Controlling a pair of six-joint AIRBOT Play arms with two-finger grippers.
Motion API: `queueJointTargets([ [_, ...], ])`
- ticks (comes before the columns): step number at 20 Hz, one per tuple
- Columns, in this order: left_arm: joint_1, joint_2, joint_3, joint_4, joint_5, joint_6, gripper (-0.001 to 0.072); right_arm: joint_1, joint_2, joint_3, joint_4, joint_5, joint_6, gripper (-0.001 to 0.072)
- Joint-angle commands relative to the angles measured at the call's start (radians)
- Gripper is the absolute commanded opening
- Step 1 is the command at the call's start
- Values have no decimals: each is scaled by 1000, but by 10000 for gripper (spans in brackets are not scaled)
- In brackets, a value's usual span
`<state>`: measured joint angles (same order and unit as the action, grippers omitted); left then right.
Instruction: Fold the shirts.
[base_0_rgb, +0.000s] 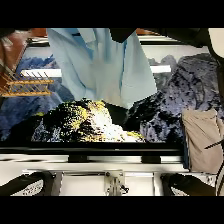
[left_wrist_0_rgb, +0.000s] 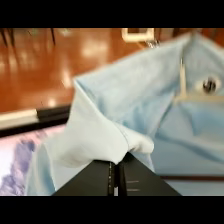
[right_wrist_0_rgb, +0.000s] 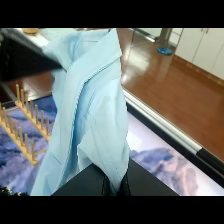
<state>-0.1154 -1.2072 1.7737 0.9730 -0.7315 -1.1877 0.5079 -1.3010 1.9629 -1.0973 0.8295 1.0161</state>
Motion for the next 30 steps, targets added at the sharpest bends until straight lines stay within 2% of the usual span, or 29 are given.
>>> queueJointTargets([
  [1, 21, -2, 77, -1, 64, 1, 48, 1, 2, 0, 46, -1, -4, 56],
  [3, 21, -3, 79, 0, 89, 2, 53, 1, 14, 1, 48, -34, -10, 57],
  [4, 22, -6, 79, 0, 94, 9, 152, 1, 23, 0, 48, -57, -12, 57],
  [5, 23, -10, 80, 0, 100, 8, 317, 1, 35, 0, 49, -76, -12, 56],
  [6, 22, -11, 80, 0, 101, 8, 410, 1, 49, 0, 48, -84, -12, 57],
  [12, 23, -8, 89, 0, 71, 15, 417, 0, 123, 0, -17, -82, 4, 57],
  [14, 23, -10, 89, 2, -63, 84, 423, 0, 142, 0, -44, -82, 11, 57],
  [18, 23, -18, 87, 90, -378, 91, 426, 0, 167, 0, -65, -82, 23, 57],
  [19, 22, -23, 79, 90, -428, 91, 484, 0, 169, 0, -64, -82, 23, 57],
  [20, 20, -29, 60, 90, -454, 91, 631, 0, 171, 0, -64, -82, 27, 57],
  [21, 19, -36, 26, 90, -455, 92, 679, 0, 171, 0, -59, -82, 33, 57],
  [25, 11, -82, -50, 86, -251, 92, 689, 0, 171, 0, -33, -81, 38, 57],
  [27, -13, -106, -50, 6, -141, 96, 687, 0, 171, 0, -28, -78, 39, 57],
  [30, -72, -152, -50, -161, -105, 227, 686, 0, 171, 0, -29, -75, 46, 57],
])
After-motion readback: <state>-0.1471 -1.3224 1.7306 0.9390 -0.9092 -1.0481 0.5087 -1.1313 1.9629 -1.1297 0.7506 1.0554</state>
